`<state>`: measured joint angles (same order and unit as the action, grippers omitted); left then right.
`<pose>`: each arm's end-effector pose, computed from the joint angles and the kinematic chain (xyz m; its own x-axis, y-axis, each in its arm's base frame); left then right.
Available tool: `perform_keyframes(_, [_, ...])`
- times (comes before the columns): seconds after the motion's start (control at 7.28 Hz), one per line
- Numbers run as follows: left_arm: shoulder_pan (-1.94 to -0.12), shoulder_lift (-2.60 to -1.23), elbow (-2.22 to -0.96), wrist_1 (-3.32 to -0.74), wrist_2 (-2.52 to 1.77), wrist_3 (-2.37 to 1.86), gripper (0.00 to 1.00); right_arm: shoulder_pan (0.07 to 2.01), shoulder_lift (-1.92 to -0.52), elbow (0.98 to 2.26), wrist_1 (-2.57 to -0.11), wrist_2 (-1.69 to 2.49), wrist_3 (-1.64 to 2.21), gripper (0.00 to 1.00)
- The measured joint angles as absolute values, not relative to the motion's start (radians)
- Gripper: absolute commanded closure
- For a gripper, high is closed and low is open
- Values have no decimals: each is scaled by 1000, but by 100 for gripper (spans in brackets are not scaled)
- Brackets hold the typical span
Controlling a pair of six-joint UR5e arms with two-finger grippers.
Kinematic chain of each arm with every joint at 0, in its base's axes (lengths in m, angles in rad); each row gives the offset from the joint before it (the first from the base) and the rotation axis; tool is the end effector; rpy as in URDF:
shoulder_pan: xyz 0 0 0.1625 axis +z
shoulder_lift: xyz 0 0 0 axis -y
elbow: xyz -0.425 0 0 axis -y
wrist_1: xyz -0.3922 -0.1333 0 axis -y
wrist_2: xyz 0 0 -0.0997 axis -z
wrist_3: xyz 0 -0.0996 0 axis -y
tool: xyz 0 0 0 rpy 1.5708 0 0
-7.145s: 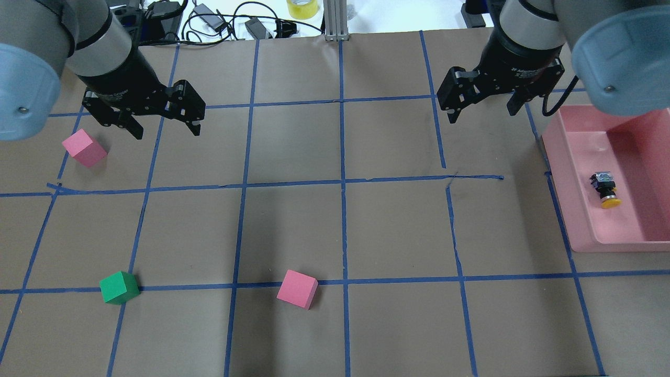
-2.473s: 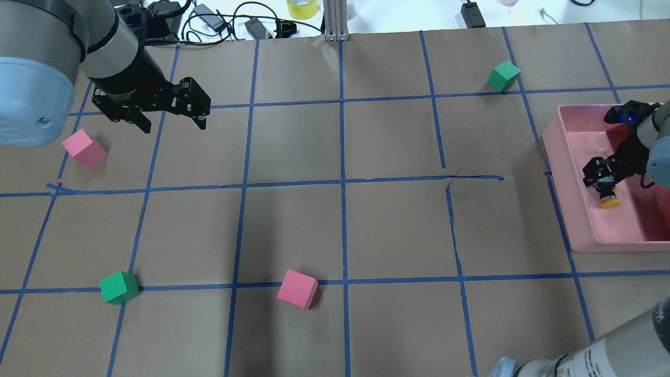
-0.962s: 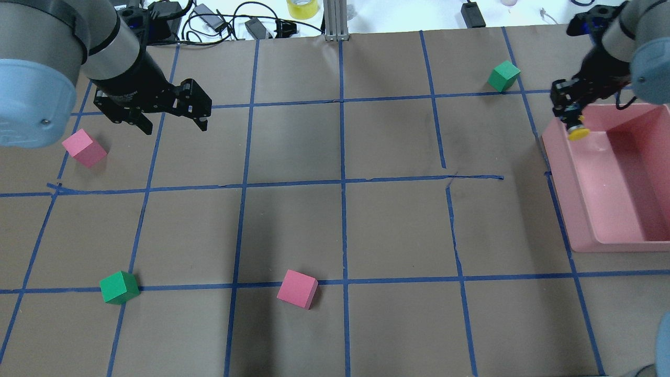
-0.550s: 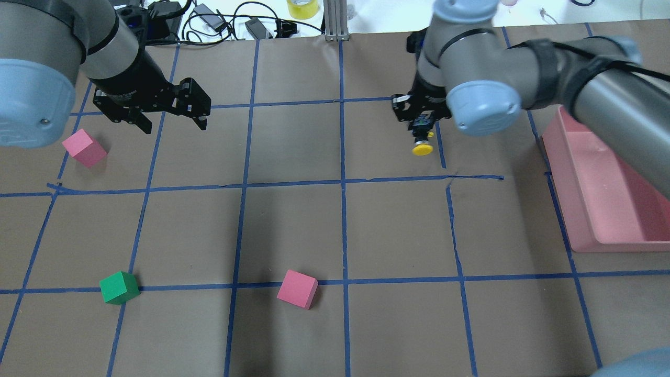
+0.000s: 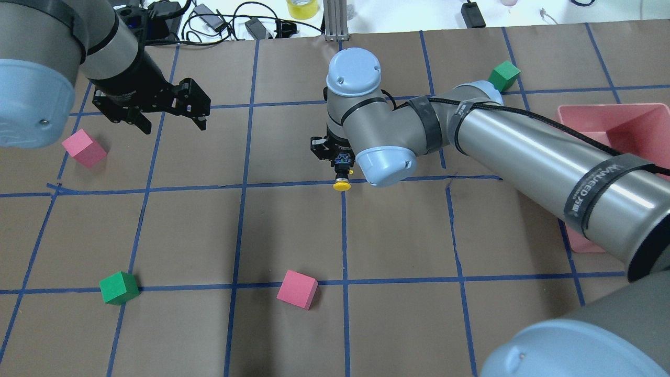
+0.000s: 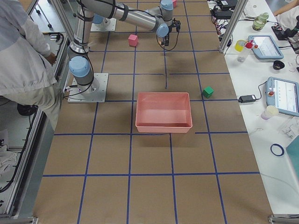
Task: Align button upright
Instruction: 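Lift the switch out of the bin and carry it to the table center, then lower the switch onto the table and open the right gripper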
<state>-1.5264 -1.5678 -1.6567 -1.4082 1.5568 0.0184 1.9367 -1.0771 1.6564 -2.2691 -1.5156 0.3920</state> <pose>-0.1125 -0.5024 0.4637 -0.9996 -0.0249 0.0125 -0.0259 0.9965 -0.0799 0.3587 -0.5484 0.2351 -0.9952 0.0184 -0.0960 0.0270 0.9957 -0.0888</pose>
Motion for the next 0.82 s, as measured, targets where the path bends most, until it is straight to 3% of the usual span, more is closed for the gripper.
perform_keyframes(0.14, [-1526,-1568,-1657,-1409,1557,18,0,1942,-1055,1659,-2289,-1510,395,100])
perform_keyframes(0.27, [-1526,-1569,-1657,-1409,1557,18,0,1944,-1042,1662,-2299,-1507,392,85])
perform_keyframes(0.41, [-1526,-1571,-1657,-1409,1558,18,0,1945,-1034,1665,-2302,-1506,389,61])
perform_keyframes(0.69, [-1526,-1573,-1655,-1404,1561,14,0,1945,-1028,1674,-2304,-1506,380,38])
perform_keyframes(0.82, [-1526,-1570,-1653,-1404,1557,5,0,1945,-1028,1684,-2305,-1506,368,17])
